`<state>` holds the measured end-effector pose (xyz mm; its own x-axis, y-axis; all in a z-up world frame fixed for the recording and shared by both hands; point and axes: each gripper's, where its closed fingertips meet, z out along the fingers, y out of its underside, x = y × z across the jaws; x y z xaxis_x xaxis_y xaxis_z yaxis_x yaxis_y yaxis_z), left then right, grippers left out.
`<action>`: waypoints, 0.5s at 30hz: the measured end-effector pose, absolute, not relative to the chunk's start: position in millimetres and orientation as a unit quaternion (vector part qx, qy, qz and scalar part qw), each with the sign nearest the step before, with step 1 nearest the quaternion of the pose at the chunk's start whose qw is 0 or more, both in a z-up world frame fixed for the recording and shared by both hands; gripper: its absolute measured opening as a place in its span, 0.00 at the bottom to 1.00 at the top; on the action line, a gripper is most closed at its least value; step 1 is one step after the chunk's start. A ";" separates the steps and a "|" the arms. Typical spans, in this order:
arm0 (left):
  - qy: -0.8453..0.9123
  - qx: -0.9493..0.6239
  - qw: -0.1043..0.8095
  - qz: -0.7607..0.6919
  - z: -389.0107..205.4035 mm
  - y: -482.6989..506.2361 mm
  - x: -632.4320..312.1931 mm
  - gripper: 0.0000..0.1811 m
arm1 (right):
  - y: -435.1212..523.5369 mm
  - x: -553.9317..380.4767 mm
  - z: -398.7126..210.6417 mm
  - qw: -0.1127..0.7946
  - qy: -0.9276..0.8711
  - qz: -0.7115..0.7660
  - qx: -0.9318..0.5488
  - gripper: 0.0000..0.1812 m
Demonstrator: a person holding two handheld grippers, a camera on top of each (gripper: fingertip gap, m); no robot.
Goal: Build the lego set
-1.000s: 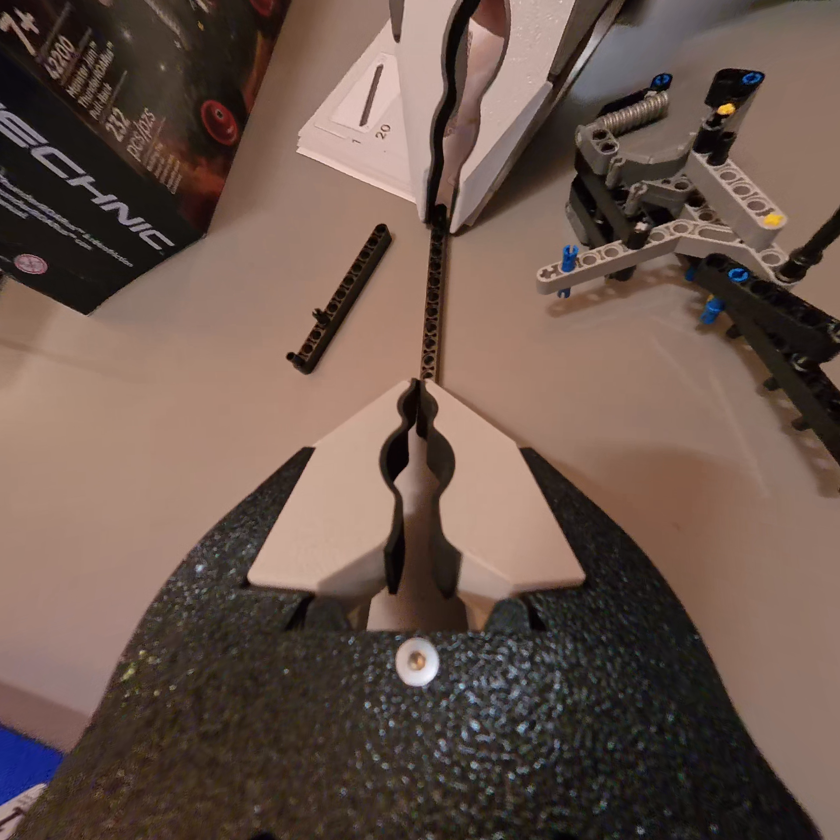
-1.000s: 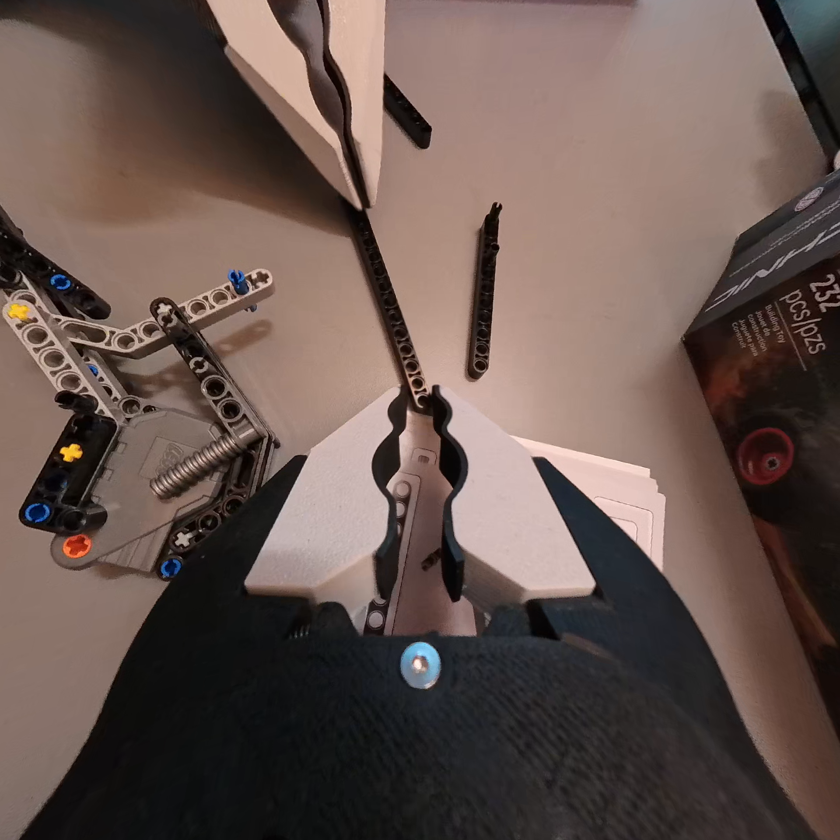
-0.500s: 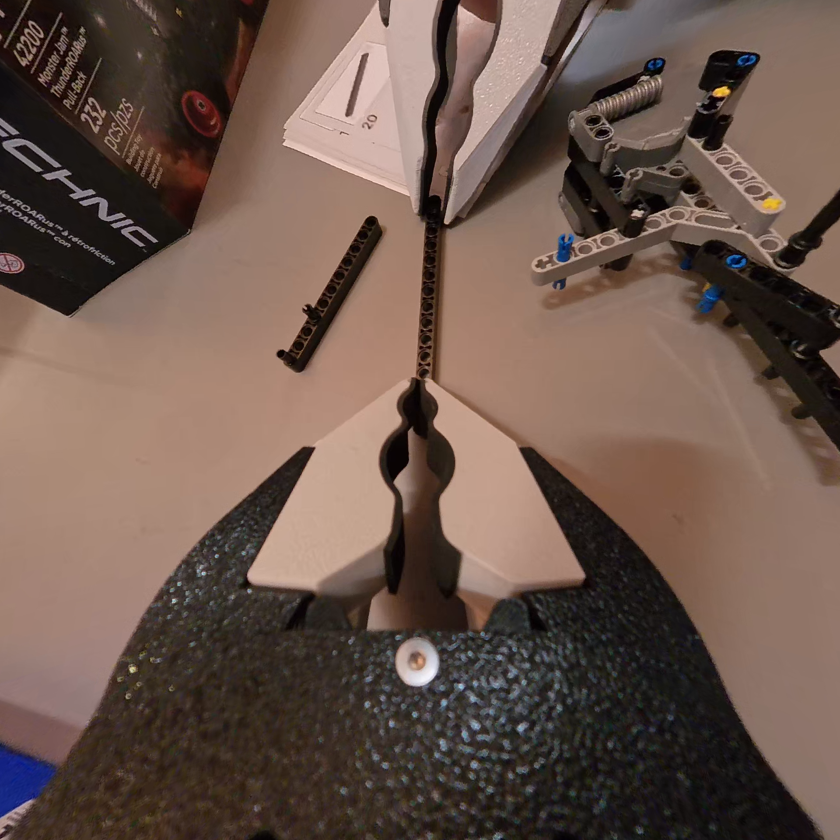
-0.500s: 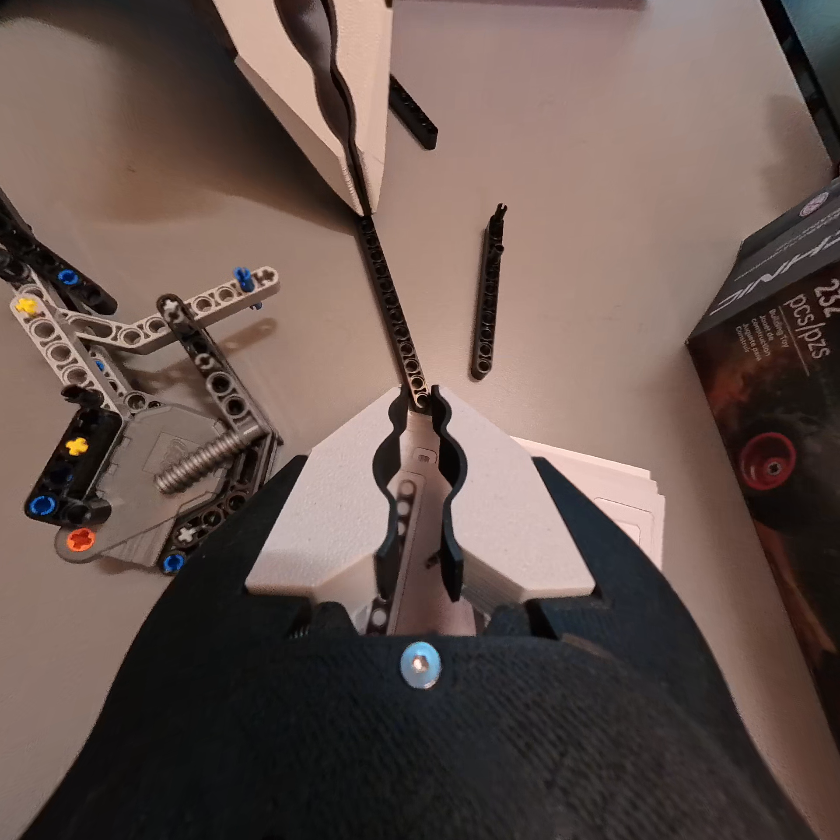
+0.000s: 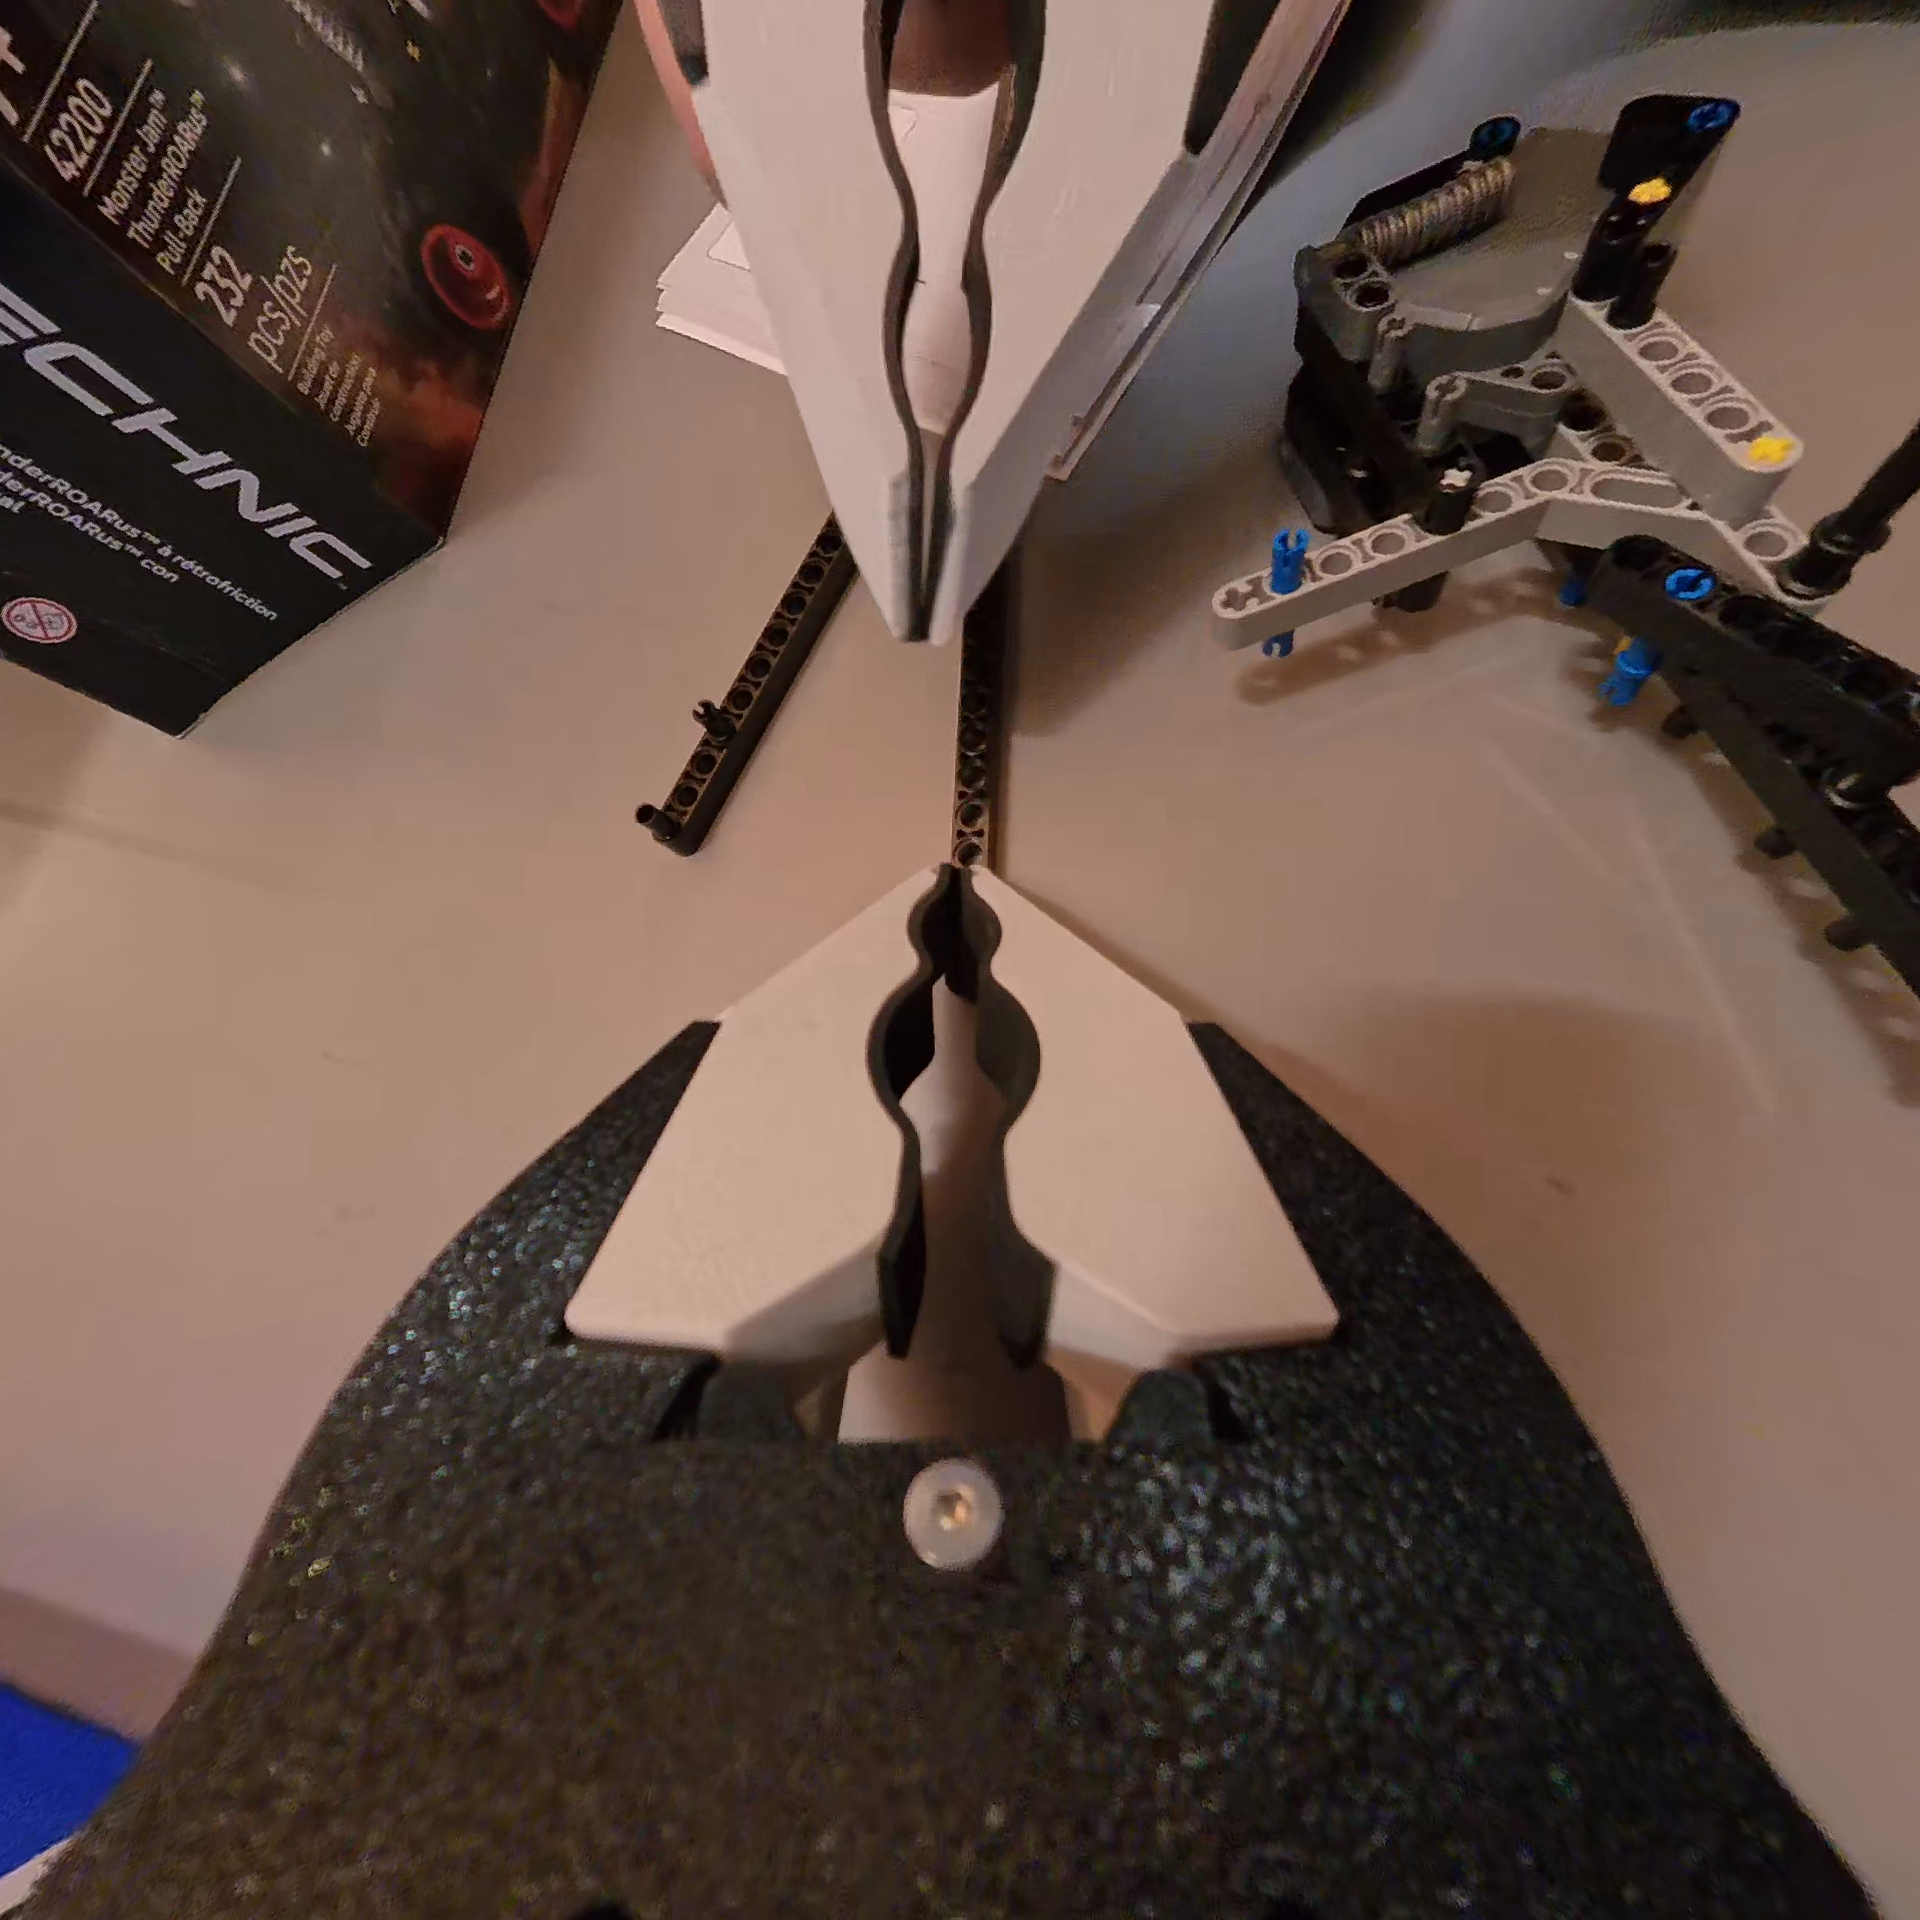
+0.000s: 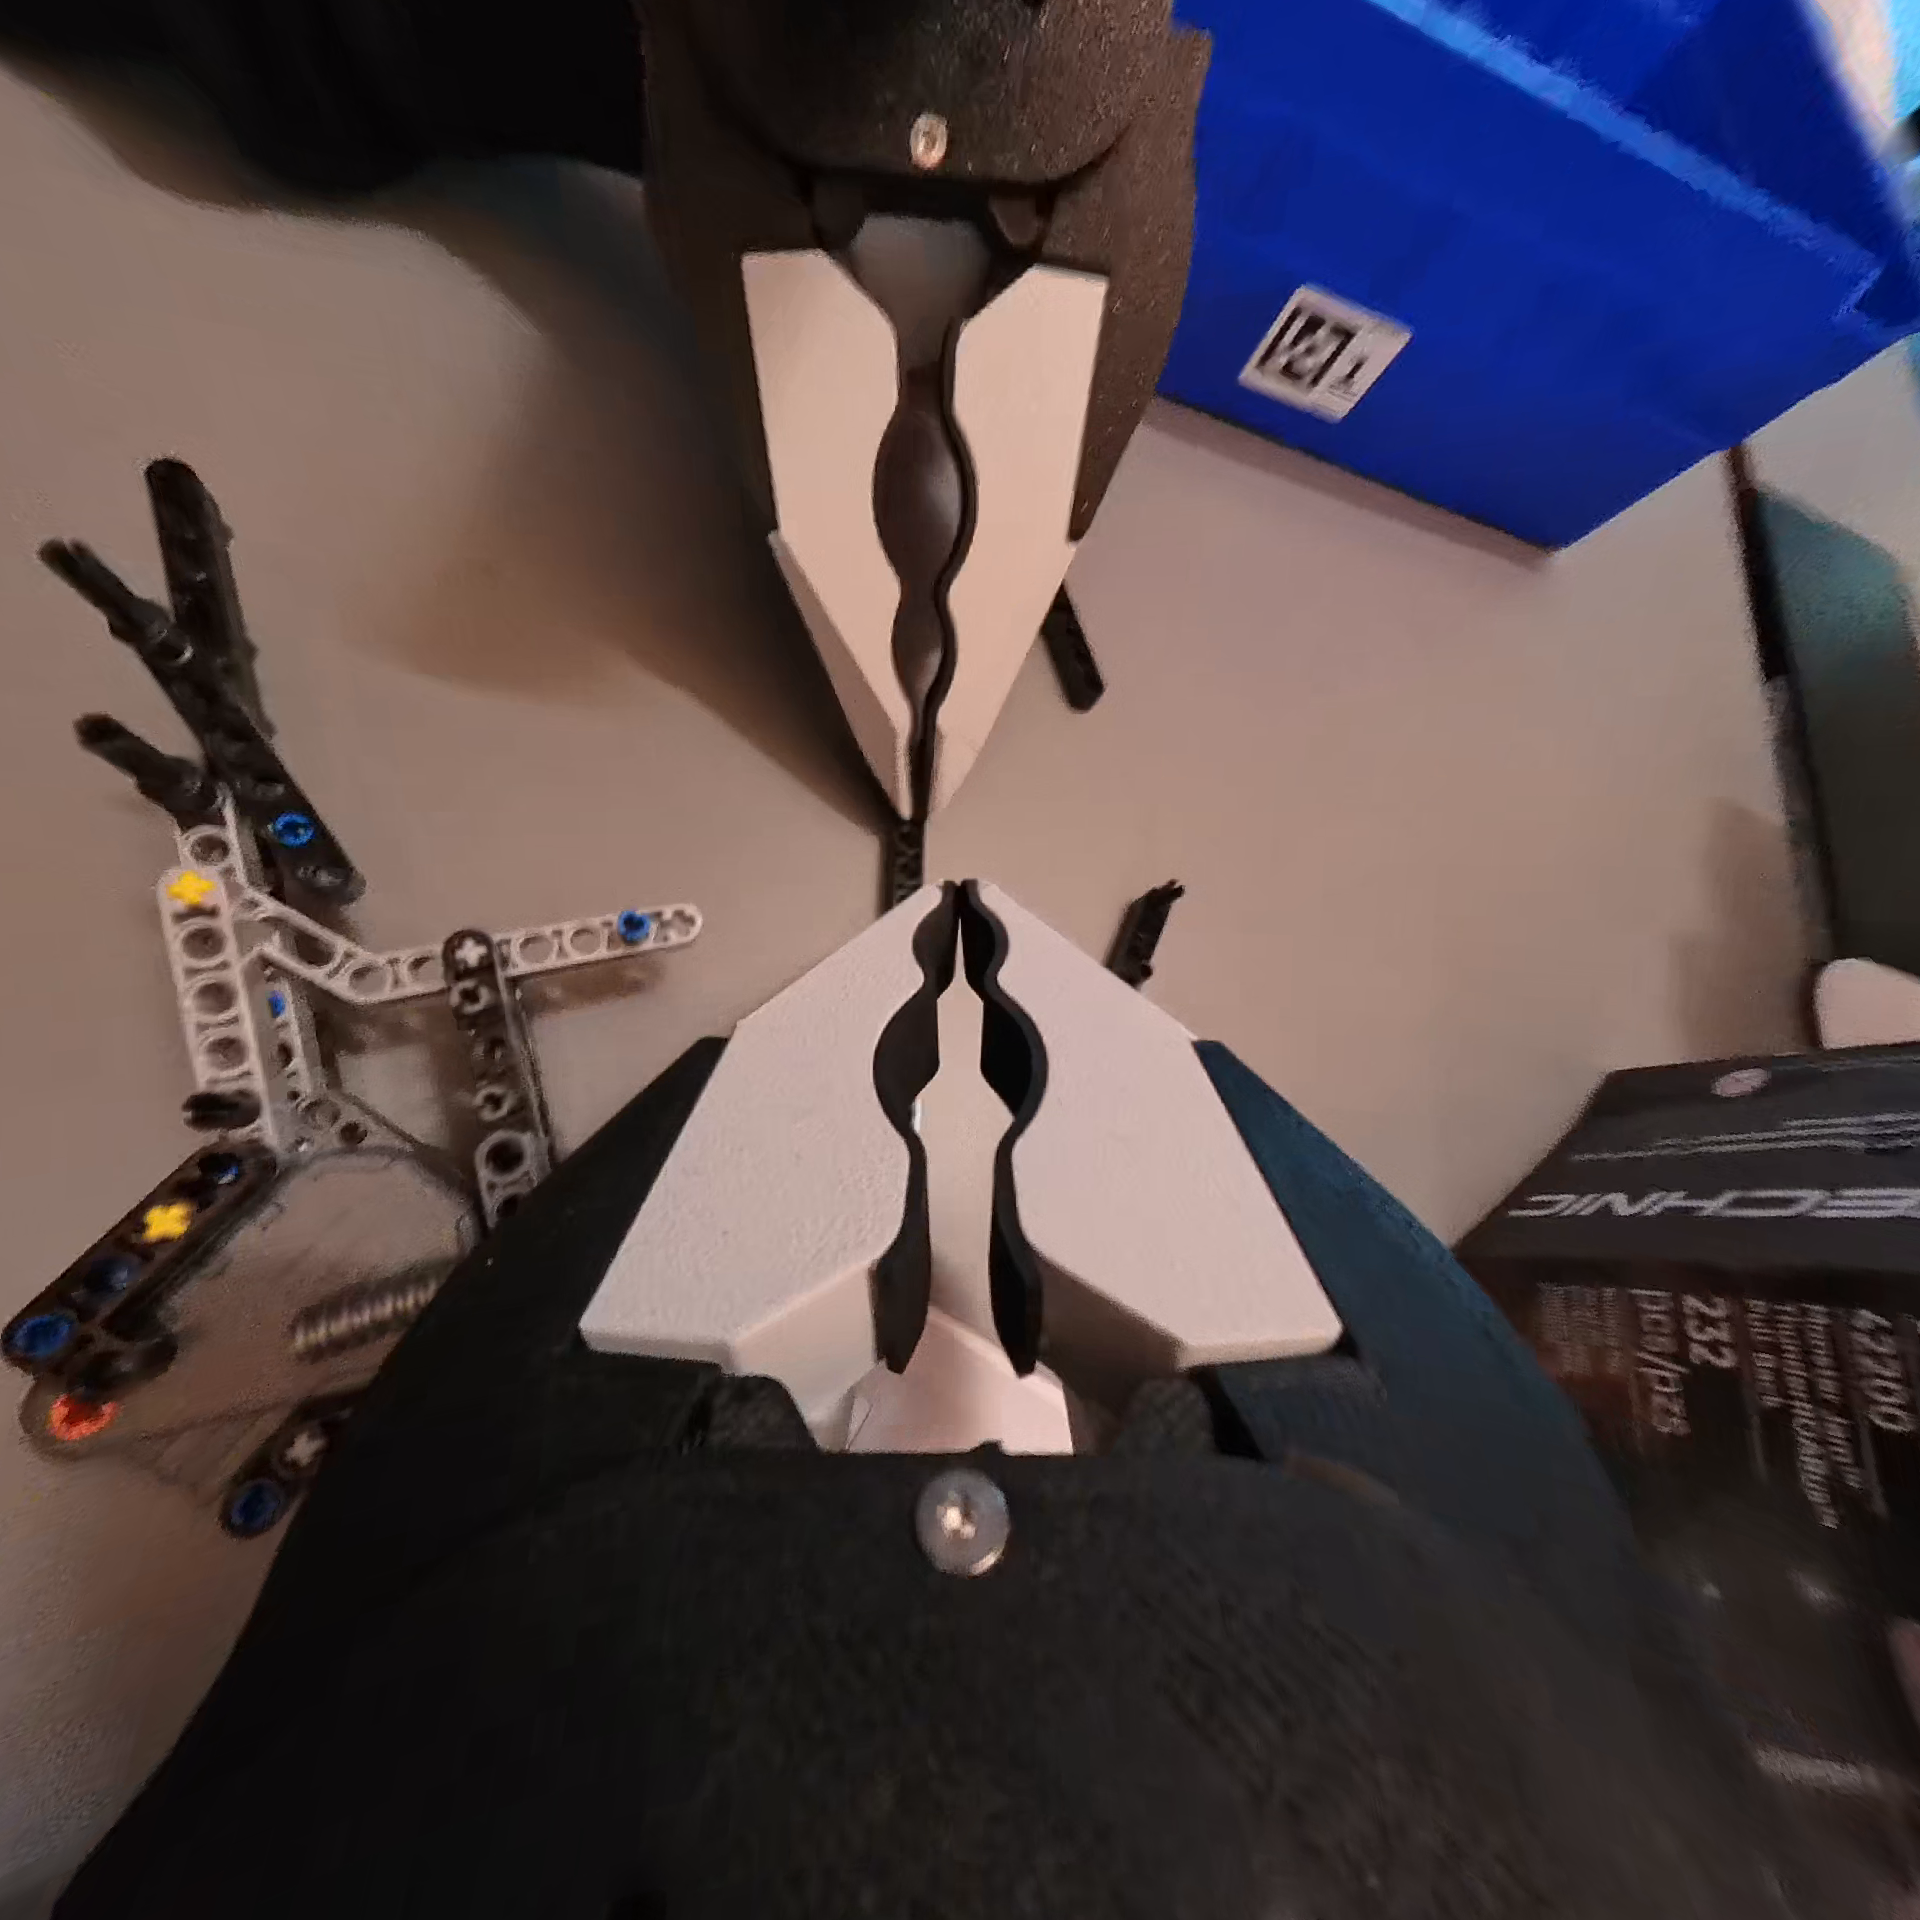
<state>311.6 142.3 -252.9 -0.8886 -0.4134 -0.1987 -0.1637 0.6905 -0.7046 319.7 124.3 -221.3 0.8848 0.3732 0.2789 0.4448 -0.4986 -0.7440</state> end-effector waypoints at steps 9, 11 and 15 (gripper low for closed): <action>0.886 -0.155 0.183 -0.397 -238.0 133.0 313.3 0.00 | 88.3 333.2 -244.2 0.362 -0.209 -0.031 -0.908 0.00; 0.882 -0.154 0.183 -0.405 -237.5 129.8 314.4 0.00 | 86.1 336.3 -240.8 0.368 -0.204 -0.033 -0.907 0.00; 0.887 -0.154 0.179 -0.397 -245.2 127.0 316.5 0.00 | 82.3 338.8 -237.2 0.373 -0.198 -0.030 -0.906 0.00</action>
<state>316.5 127.0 -245.2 -0.8891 -0.4140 -0.1951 -0.1308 0.6383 -0.7586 338.8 82.3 -237.2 0.9195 0.3367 0.2030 0.3821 -0.6437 -0.6630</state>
